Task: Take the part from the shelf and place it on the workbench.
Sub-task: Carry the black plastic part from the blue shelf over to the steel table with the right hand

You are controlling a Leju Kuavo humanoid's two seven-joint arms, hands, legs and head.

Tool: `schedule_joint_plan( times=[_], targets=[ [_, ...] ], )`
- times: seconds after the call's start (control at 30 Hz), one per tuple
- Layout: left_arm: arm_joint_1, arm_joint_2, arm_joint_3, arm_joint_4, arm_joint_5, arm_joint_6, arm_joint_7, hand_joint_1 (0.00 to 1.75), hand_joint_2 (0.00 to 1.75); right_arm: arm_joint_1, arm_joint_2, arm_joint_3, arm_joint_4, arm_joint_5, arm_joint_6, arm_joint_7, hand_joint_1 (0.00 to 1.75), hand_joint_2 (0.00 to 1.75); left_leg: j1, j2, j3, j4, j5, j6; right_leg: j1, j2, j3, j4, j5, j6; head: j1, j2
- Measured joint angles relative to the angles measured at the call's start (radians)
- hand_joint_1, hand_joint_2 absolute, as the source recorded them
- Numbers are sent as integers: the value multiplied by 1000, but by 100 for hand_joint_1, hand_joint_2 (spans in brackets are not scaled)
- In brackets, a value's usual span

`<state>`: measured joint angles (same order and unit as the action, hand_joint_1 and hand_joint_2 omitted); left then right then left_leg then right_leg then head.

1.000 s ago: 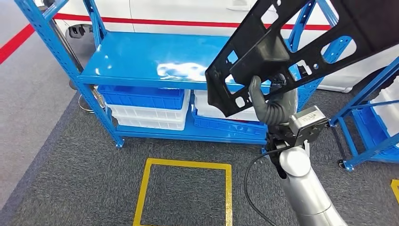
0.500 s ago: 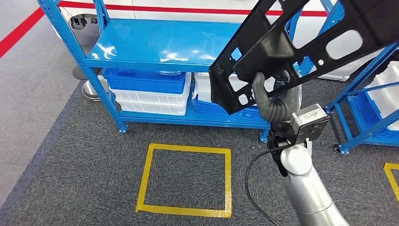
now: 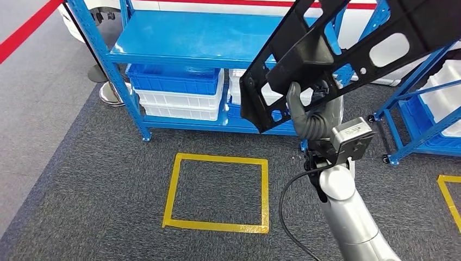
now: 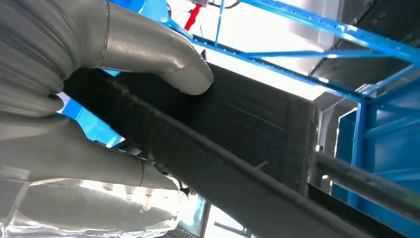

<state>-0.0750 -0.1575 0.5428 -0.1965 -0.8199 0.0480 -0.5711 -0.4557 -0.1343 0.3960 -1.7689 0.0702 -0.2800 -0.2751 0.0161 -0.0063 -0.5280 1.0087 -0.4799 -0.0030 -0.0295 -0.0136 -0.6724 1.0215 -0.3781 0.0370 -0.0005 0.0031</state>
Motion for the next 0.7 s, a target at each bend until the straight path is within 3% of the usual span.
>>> schedule_joint_plan(
  times=[0.07, 0.13, 0.17, 0.2, 0.23, 0.3, 0.37, 0.4, 0.47, 0.53, 0.6, 0.67, 0.7],
  targets=[
    [-1, 0, 0, 0, -1, -2, 0, 0, 0, 0, 0, 0, 3, 0, 0, 0, 175, 175, 2, 4, -18, -3, 20, 20, -1, 3, -25, 60, -68, 5, 4, 0],
    [-2, 0, 0, 0, -4, -3, 0, 0, 0, 0, 1, 0, 5, 0, 0, -1, 175, 175, -5, 6, -43, -1, 38, 30, 2, 4, -61, 194, -165, 4, 7, 0],
    [-2, 0, 0, 0, -6, -3, 0, 0, 0, 1, 1, 0, 6, 0, 0, -1, 175, 175, -9, 7, -55, 1, 46, 33, 4, 4, -72, 256, -191, 2, 7, 0],
    [-2, 0, 0, 0, -7, -3, 0, 0, 0, 1, 1, 0, 8, 0, -1, -1, 175, 175, -14, 7, -69, 3, 54, 35, 7, 4, -73, 297, -198, -1, 7, 0],
    [-1, 0, 0, 0, -7, -3, 0, 0, 0, 1, 1, 0, 10, 1, -2, -2, 175, 175, -18, 7, -81, 6, 62, 36, 11, 5, -56, 300, -181, -7, 8, 0],
    [-1, 0, 0, 0, -8, -2, 0, 0, 0, 1, 1, 0, 11, 9, -9, -3, 175, 175, -24, 5, -101, 12, 74, 36, 21, 7, 29, 201, -129, -27, 8, 0],
    [-1, -1, 0, 0, -8, -2, 0, 0, 0, 2, 2, 0, 10, 21, -17, -6, 175, 175, -28, 5, -113, 15, 87, 30, 31, 9, 122, 60, -124, -47, 8, 0],
    [-1, -1, 0, 0, -8, -2, 0, 0, 0, 2, 3, 0, 10, 25, -20, -8, 175, 175, -27, 5, -117, 14, 95, 26, 35, 10, 147, 16, -132, -52, 8, 0],
    [-1, -1, 0, 0, -8, -2, -1, 0, 0, 2, 5, 0, 10, 30, -24, -10, 175, 175, -24, 5, -121, 5, 114, 15, 40, 11, 154, -14, -128, -55, 11, 0],
    [0, 0, 0, 0, -8, -2, -2, 0, 0, 4, 7, 1, 10, 34, -27, -12, 175, 175, -23, 2, -128, 10, 101, 4, 34, 6, 147, -27, -106, -62, 12, 0],
    [3, 2, 0, 0, -8, -1, -2, 0, 0, 6, 13, 2, 10, 39, -33, -14, 175, 175, -21, 1, -151, 82, 22, -9, 26, 1, 131, -36, -86, -70, 9, 0],
    [6, 4, 0, 0, -10, 2, -2, 0, 0, 11, 16, 2, 10, 42, -37, -15, 175, 175, -14, 1, -179, 212, -66, -20, 26, 1, 103, -28, -70, -72, 6, 0],
    [7, 6, 0, 0, -11, 3, -1, 0, 0, 15, 17, 2, 10, 43, -38, -15, 175, 175, -11, 1, -185, 264, -79, -24, 26, 0, 87, -21, -63, -71, 6, 0]
  ],
)
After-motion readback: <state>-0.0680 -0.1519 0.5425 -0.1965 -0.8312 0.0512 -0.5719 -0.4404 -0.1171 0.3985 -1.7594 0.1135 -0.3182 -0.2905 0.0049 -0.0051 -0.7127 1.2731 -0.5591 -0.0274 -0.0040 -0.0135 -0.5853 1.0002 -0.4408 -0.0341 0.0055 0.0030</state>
